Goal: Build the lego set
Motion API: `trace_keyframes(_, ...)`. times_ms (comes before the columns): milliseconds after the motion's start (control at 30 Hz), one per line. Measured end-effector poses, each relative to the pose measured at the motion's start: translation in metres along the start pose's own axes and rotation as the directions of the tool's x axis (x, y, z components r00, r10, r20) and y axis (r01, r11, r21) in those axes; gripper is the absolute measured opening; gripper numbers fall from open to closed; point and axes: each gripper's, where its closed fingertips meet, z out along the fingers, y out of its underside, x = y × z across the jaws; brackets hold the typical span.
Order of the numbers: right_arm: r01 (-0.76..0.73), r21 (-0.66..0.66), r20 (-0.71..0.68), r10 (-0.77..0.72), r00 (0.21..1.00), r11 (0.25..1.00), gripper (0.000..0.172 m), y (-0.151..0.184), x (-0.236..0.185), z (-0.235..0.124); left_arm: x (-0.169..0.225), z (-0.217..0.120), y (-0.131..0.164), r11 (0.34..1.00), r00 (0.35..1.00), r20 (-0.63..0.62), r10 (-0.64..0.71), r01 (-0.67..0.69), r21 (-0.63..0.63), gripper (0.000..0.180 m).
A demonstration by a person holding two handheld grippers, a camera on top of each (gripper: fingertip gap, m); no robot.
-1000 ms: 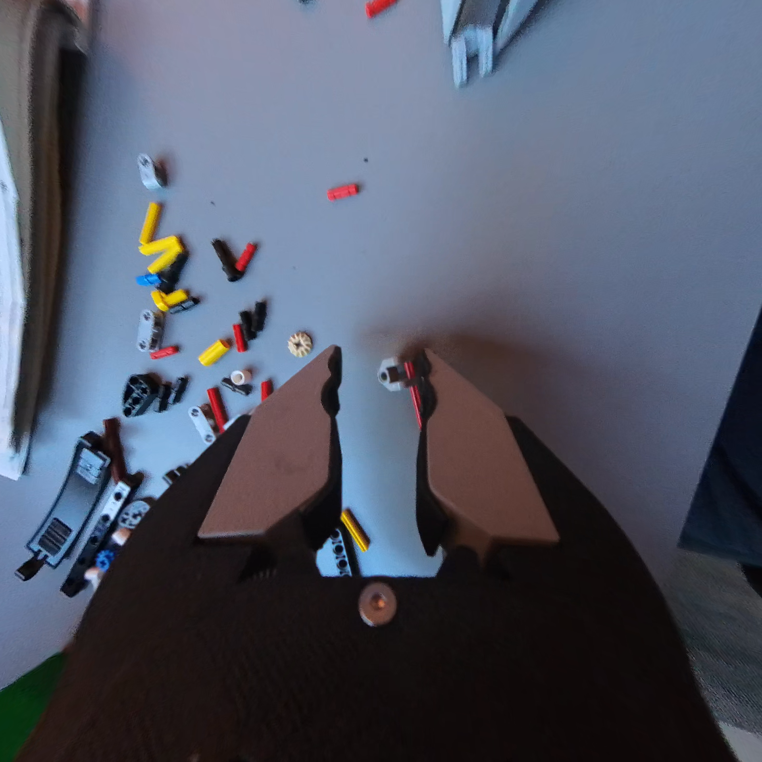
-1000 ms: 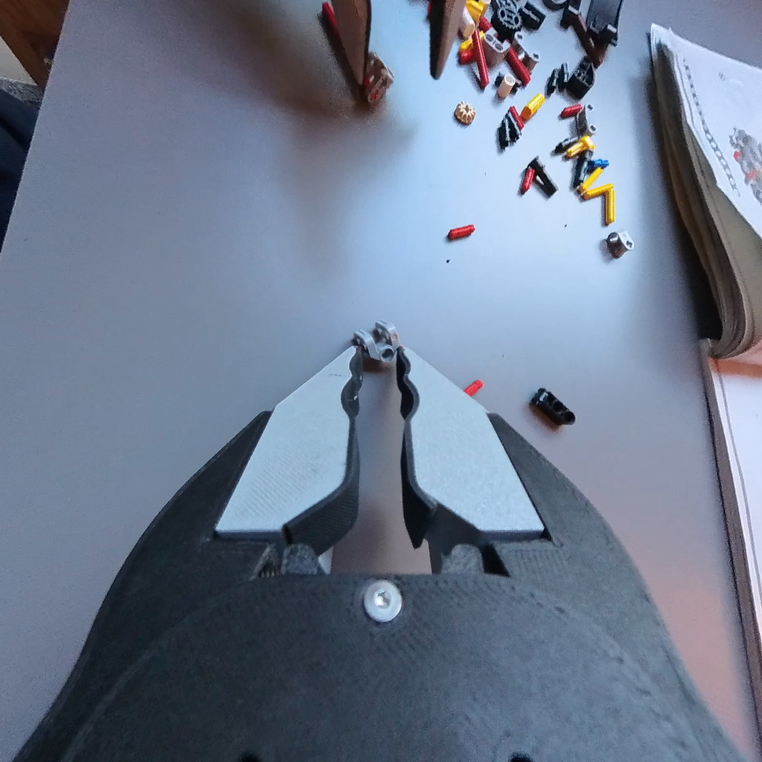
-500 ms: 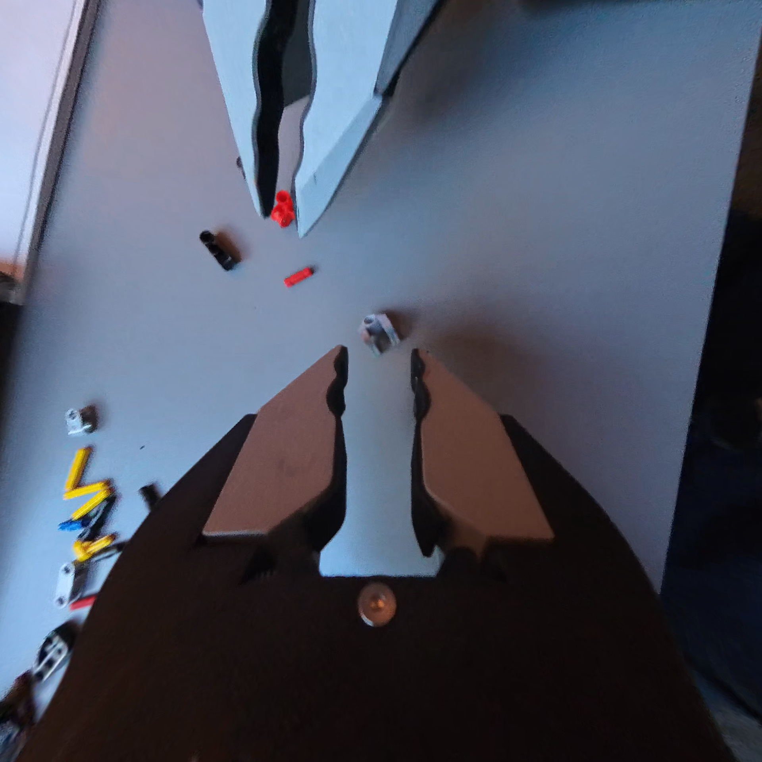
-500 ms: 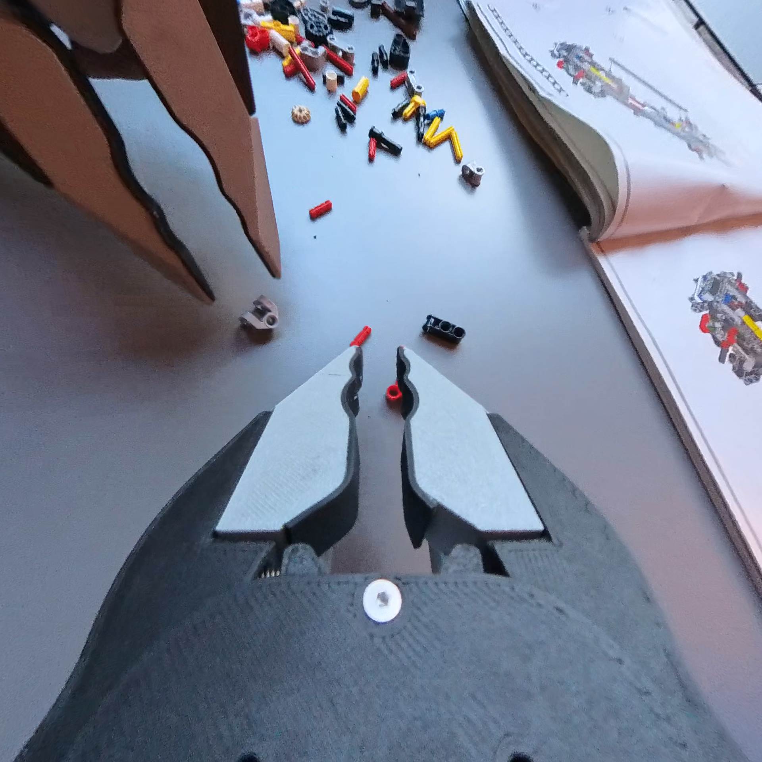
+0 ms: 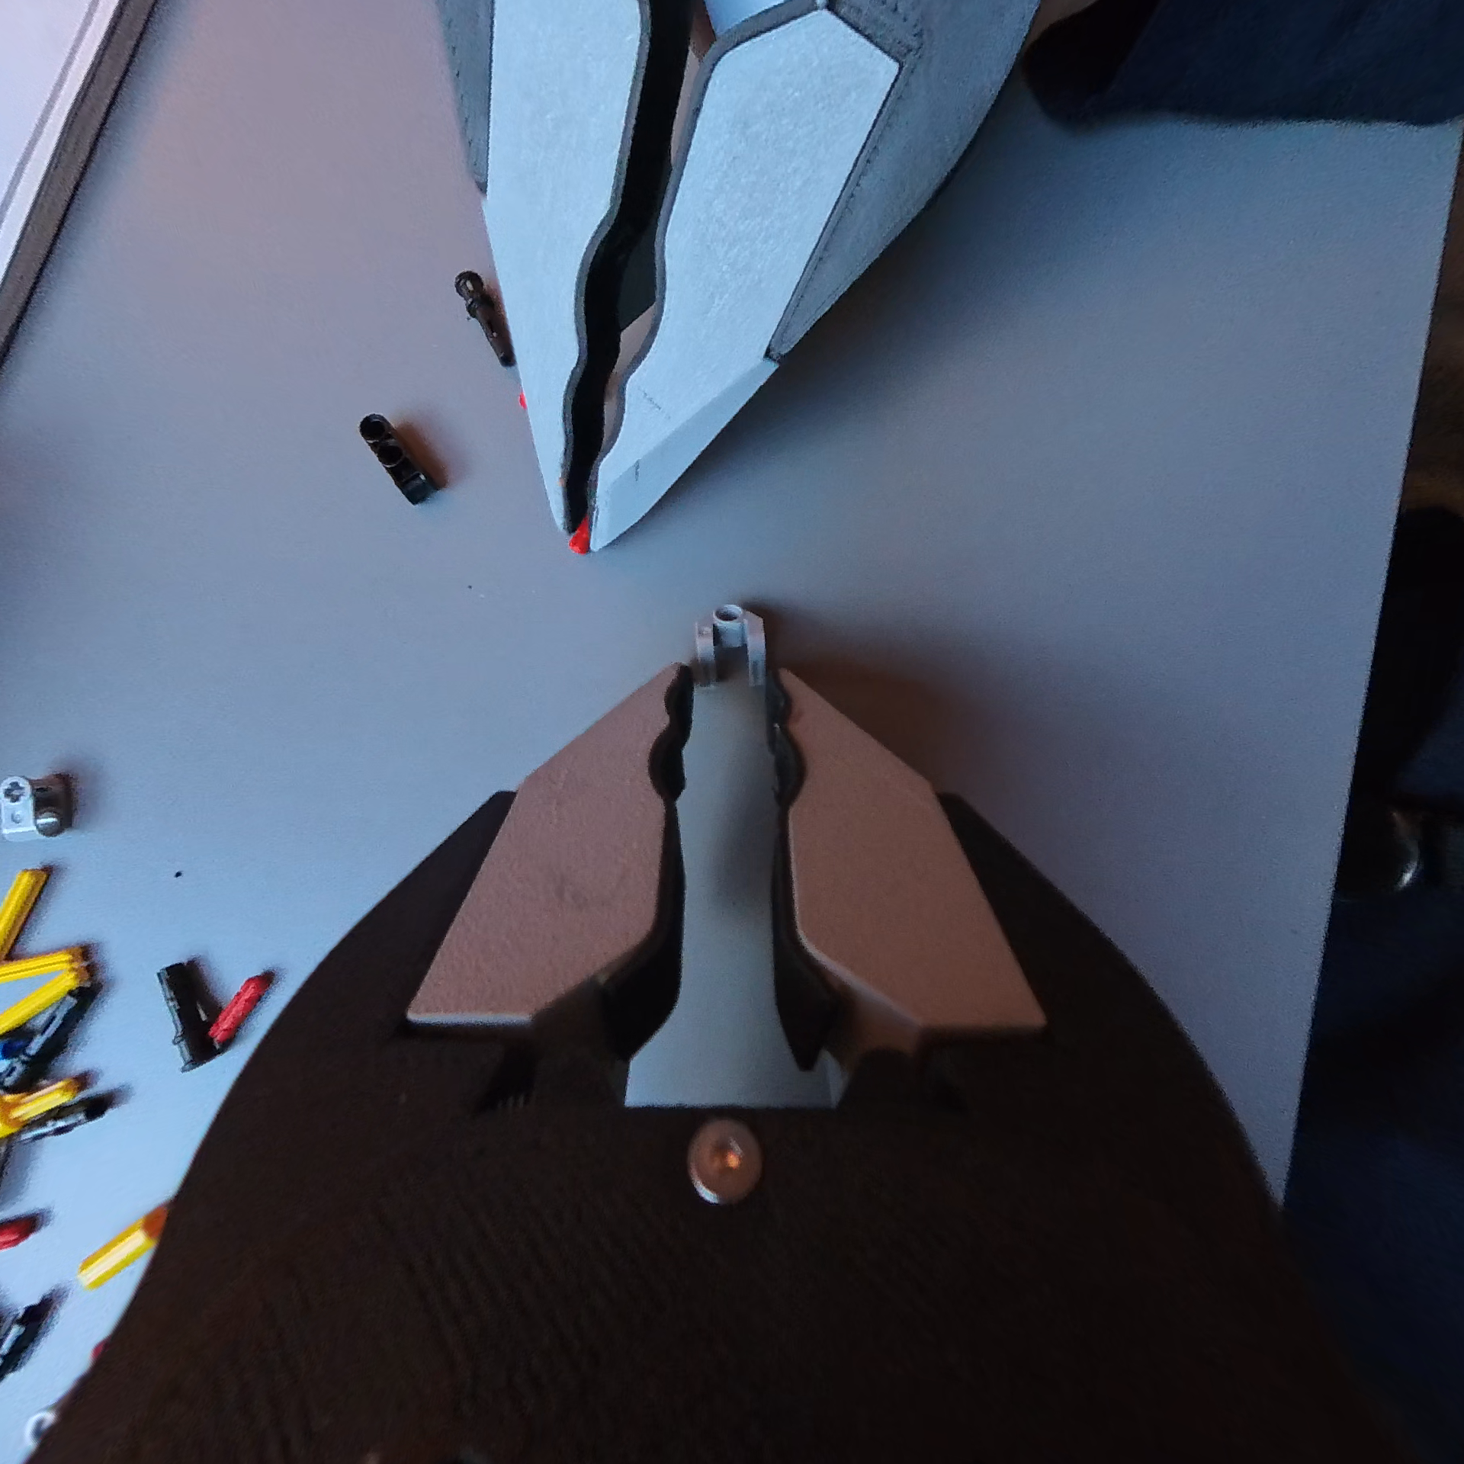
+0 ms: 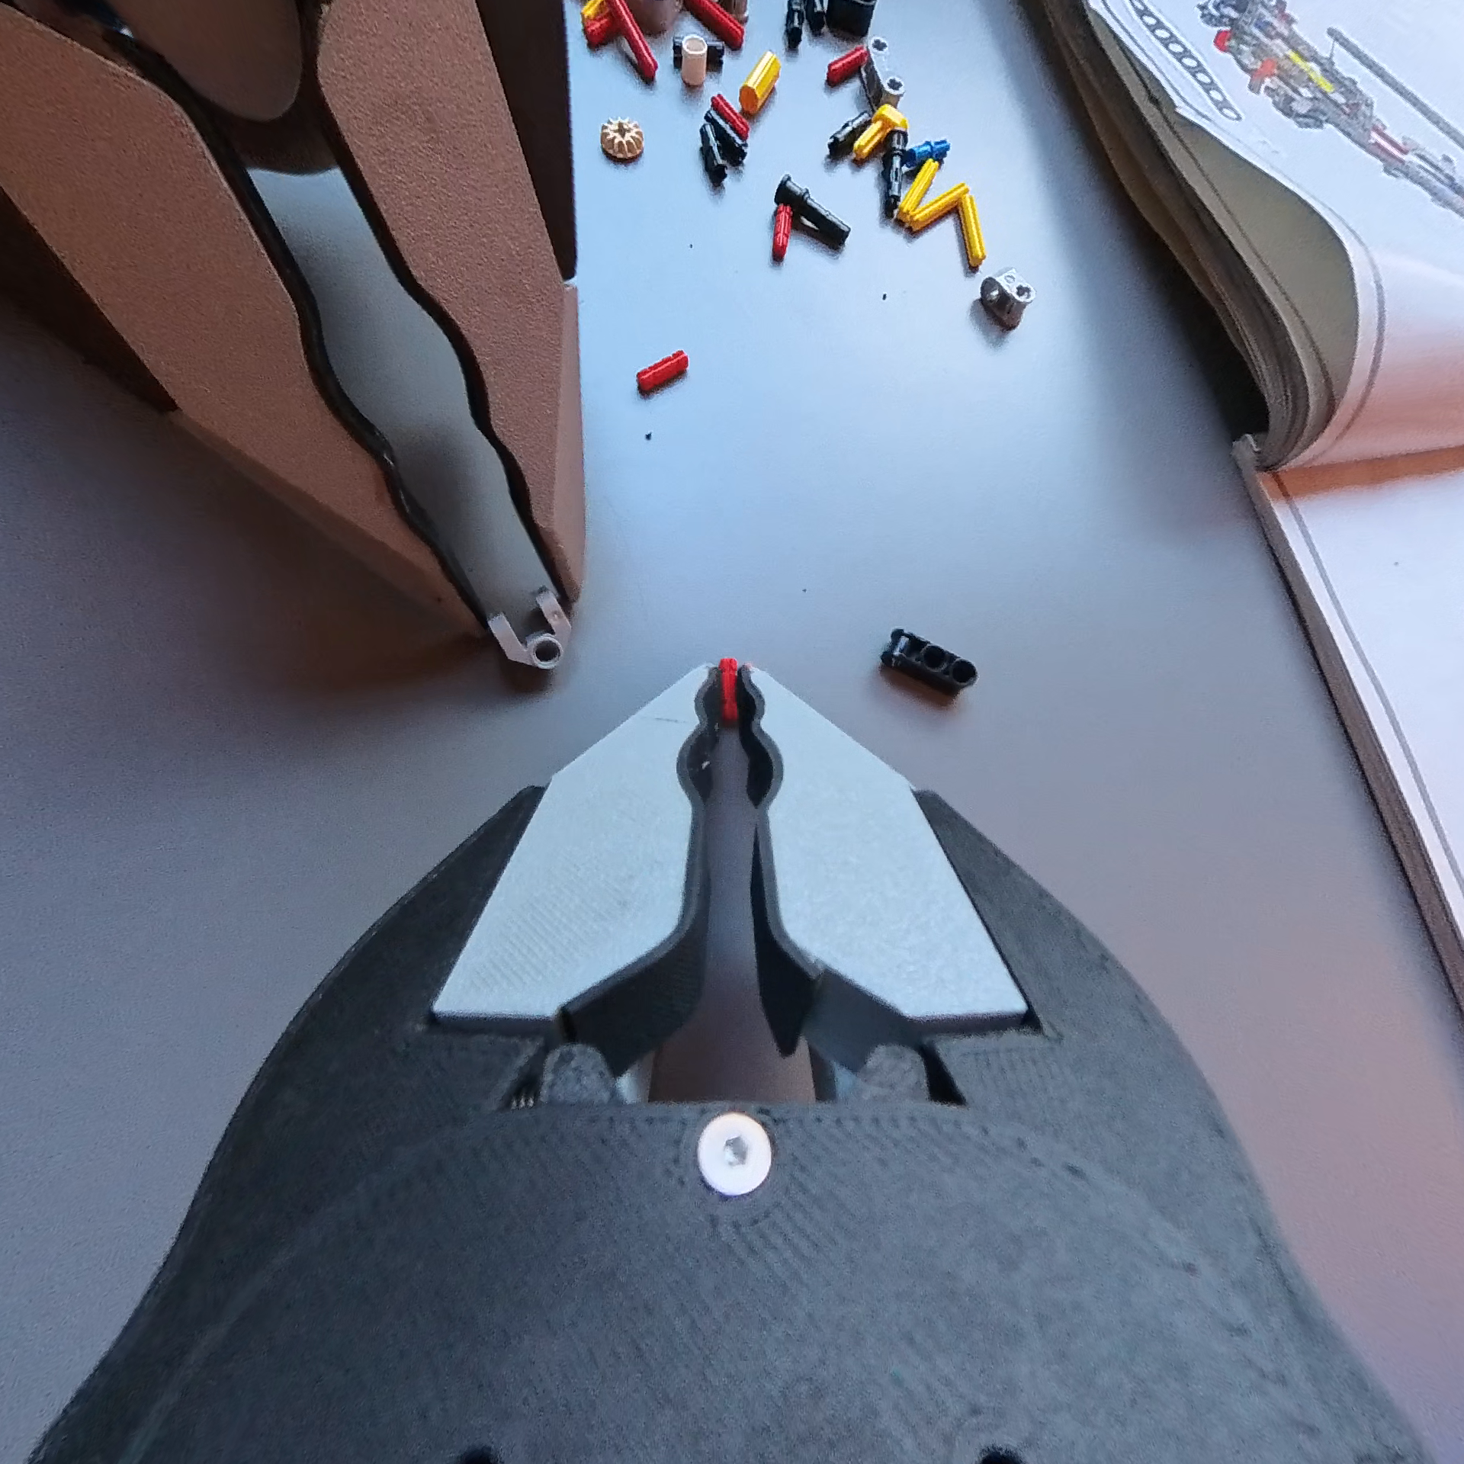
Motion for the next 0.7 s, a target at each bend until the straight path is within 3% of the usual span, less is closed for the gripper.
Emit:
trace_keyframes(300,-0.049,0.029,-0.028,0.050,0.998,0.998,0.000,-0.002,0.009,-0.010,0.012,0.010,-0.014,0.988,0.990,0.001,-0.140,0.140,0.062,0.024)
trace_keyframes(567,-0.121,0.144,-0.020,0.125,0.992,0.982,0.000,-0.016,0.018,-0.030,-0.004,-0.010,-0.017,0.989,0.993,0.049,-0.110,0.104,0.102,0.031)
trace_keyframes(700,-0.181,0.194,0.038,0.177,0.983,0.964,0.000,-0.022,0.017,-0.036,-0.023,-0.021,-0.024,0.991,0.991,0.133,-0.031,0.013,0.134,0.029)
